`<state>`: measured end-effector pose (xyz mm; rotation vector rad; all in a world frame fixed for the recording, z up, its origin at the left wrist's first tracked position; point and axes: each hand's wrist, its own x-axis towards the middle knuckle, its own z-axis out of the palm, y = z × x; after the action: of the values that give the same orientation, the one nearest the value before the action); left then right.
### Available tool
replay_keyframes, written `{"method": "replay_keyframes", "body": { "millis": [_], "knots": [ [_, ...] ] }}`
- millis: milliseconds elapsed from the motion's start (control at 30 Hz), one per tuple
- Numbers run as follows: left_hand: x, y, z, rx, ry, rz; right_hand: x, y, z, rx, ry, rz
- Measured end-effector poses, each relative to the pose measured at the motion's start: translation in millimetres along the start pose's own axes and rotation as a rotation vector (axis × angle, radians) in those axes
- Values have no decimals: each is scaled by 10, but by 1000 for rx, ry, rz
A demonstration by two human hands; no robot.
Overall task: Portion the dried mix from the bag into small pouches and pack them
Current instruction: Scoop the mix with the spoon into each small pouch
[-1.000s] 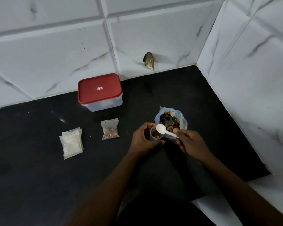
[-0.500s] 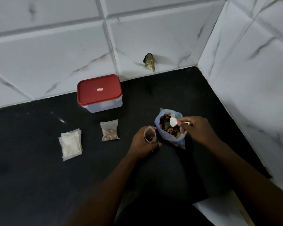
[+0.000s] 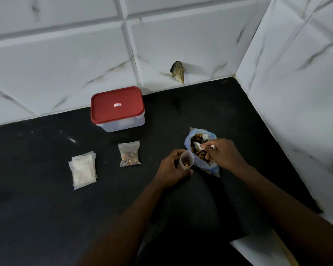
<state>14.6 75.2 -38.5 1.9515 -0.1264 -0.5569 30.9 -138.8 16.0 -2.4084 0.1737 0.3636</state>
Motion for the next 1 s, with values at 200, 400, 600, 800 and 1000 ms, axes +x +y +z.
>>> {"method": "replay_keyframes", "body": {
  "millis": [200,400,600,800,1000],
  "knots": [
    [27,-14,22,-33,-28,18,-25,33,-63,368,-127,301],
    [53,-28,30,-60,-34,-1,-71,39,-30,770,-94,467],
    [42,-48,32,-55,-31,10,-88,84,-69,821,-128,457],
    [-4,-52,18,-44,30,16,-137,148,-135,950,-171,448],
    [-68,-18,10,-80,73,23,-219,168,-199,984,-150,428]
  ]
}}
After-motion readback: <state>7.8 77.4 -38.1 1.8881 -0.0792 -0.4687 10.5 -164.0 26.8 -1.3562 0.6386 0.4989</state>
